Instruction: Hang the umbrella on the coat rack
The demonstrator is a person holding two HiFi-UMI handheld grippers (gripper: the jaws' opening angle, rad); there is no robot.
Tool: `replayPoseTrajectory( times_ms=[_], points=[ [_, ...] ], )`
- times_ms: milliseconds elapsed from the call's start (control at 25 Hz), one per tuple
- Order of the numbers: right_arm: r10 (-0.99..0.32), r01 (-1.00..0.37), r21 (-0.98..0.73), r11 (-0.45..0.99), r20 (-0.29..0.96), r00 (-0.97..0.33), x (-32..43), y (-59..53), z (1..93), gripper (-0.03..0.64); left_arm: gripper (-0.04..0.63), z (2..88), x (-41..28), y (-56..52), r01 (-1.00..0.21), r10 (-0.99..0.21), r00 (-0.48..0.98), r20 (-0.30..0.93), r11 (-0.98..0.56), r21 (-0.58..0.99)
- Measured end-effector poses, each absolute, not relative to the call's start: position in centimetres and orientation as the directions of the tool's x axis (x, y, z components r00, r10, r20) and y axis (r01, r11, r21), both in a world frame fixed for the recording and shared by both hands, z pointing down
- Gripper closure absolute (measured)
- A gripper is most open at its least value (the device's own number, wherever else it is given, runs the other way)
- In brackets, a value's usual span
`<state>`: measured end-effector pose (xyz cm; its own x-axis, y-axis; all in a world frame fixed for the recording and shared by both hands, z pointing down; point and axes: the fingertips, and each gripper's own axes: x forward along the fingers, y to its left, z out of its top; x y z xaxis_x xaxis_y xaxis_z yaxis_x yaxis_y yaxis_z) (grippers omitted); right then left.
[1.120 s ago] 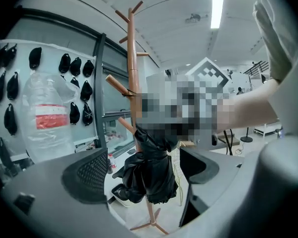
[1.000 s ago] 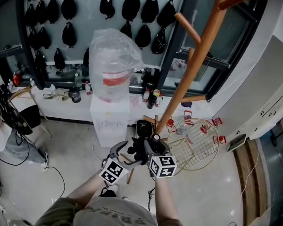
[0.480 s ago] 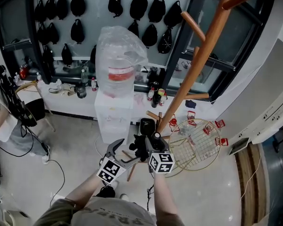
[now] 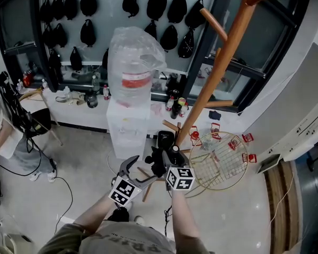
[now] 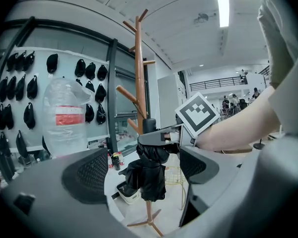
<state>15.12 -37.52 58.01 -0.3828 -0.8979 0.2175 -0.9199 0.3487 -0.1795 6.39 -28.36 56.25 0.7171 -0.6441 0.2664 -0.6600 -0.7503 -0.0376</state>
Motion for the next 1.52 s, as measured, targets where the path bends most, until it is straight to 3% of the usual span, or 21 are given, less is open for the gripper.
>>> replayPoseTrajectory(
  times_ms=[440, 1000, 1240, 1520],
  points=[
    [-0.897, -0.926, -0.171, 0.336, 0.243, -0.370, 15.1, -38.3, 59.4, 0.413, 0.160, 56.6, 5.8, -29.4, -0.670, -0.657, 0.704, 0.272, -0.740, -0.054],
    [-0.911, -0.924, -0.171, 0.343, 0.179, -0.372, 15.7, -37.1, 58.6, 0.411, 0.160, 56.6, 5.7, -29.7, -0.676, -0.658, 0.702, 0.271, -0.736, -0.038],
    [-0.931, -0.928, -0.166, 0.333, 0.099, -0.352, 17.2, -35.0, 56.7, 0.411, 0.160, 57.0, 5.6, -29.9, -0.699, -0.682, 0.684, 0.259, -0.714, -0.034],
    [-0.955, -0.941, -0.167, 0.295, -0.077, -0.285, 19.3, -30.9, 51.5, 0.411, 0.160, 54.7, 5.2, -29.9, -0.765, -0.751, 0.631, 0.194, -0.644, -0.001]
  ],
)
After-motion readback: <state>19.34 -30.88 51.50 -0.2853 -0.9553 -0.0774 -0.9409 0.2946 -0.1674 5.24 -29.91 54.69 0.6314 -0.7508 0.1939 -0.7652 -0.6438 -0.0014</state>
